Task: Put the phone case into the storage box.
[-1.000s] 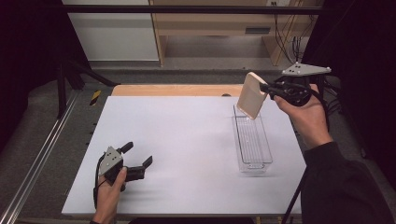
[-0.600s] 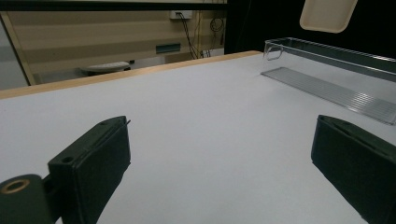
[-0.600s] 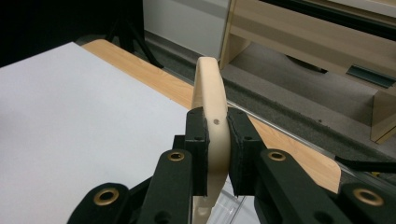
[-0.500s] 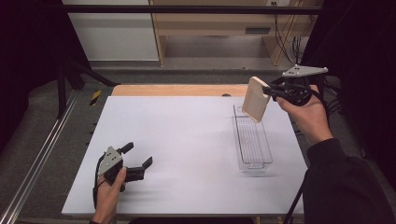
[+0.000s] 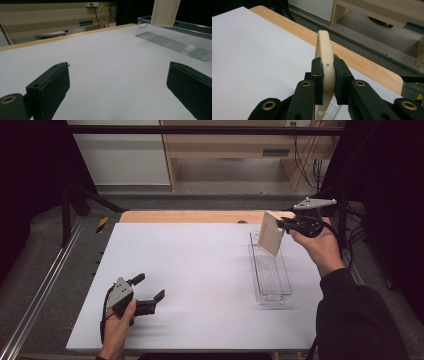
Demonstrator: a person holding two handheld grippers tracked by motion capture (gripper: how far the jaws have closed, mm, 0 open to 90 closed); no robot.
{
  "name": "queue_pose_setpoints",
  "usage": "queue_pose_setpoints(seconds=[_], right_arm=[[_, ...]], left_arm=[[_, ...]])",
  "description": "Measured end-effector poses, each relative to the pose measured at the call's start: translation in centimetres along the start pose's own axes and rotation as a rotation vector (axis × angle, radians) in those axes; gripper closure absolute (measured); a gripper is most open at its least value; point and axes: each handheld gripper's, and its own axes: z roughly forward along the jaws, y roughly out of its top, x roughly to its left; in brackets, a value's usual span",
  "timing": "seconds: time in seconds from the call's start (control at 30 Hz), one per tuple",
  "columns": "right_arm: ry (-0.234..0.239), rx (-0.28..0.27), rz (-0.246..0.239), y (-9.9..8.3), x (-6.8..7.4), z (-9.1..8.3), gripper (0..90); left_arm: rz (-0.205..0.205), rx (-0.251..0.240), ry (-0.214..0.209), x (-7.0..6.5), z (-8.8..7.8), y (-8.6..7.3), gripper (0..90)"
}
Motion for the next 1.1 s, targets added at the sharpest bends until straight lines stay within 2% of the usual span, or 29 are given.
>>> queue_pose_setpoints(seconds=[0.2, 0.47, 1.1], right_arm=[[0.004, -0.002, 0.015, -0.9, -0.6, 2.0, 80.0], [0.002, -0.007, 0.028, -1.6, -0.7, 4.0, 79.9], [0.008, -0.003, 0.034, -2.1, -0.9, 5.5, 79.8]], left_arm=[[0.006, 0.004, -0.003, -0.1, 0.0, 0.0, 4.3], [0.006, 0.012, -0.004, -0.1, 0.0, -0.1, 4.7], [0.027, 0.026, -0.012, -0.4, 0.2, -0.1, 4.8]])
